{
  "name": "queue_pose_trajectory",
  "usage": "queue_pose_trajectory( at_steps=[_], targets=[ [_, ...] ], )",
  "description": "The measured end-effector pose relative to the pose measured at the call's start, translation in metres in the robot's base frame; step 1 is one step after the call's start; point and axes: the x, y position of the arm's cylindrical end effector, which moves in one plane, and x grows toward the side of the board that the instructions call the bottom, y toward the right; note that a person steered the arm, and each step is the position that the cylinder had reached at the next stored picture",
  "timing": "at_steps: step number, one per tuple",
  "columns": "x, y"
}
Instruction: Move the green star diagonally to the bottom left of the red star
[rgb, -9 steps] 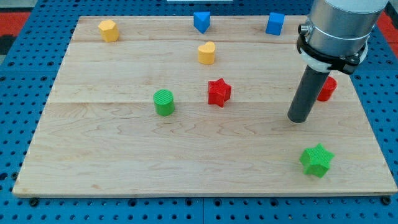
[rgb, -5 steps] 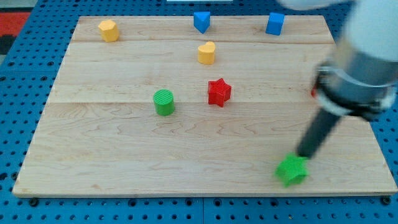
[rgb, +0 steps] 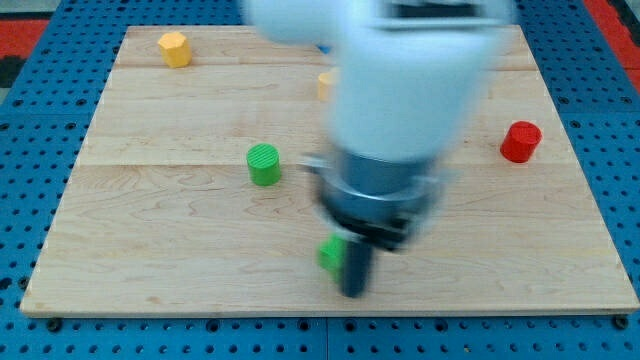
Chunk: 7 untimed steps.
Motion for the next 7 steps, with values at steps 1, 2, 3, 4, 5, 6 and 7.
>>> queue_pose_trajectory(
  at_steps=[1,2,3,4,5,6,7],
  targets=[
    [-0.027,0.001],
    [-0.047,0.061],
    [-0.084,0.002],
    [-0.058,-0.092],
    [-0.055,-0.107],
    [-0.032,-0.028],
    [-0.008,-0.073]
  ],
)
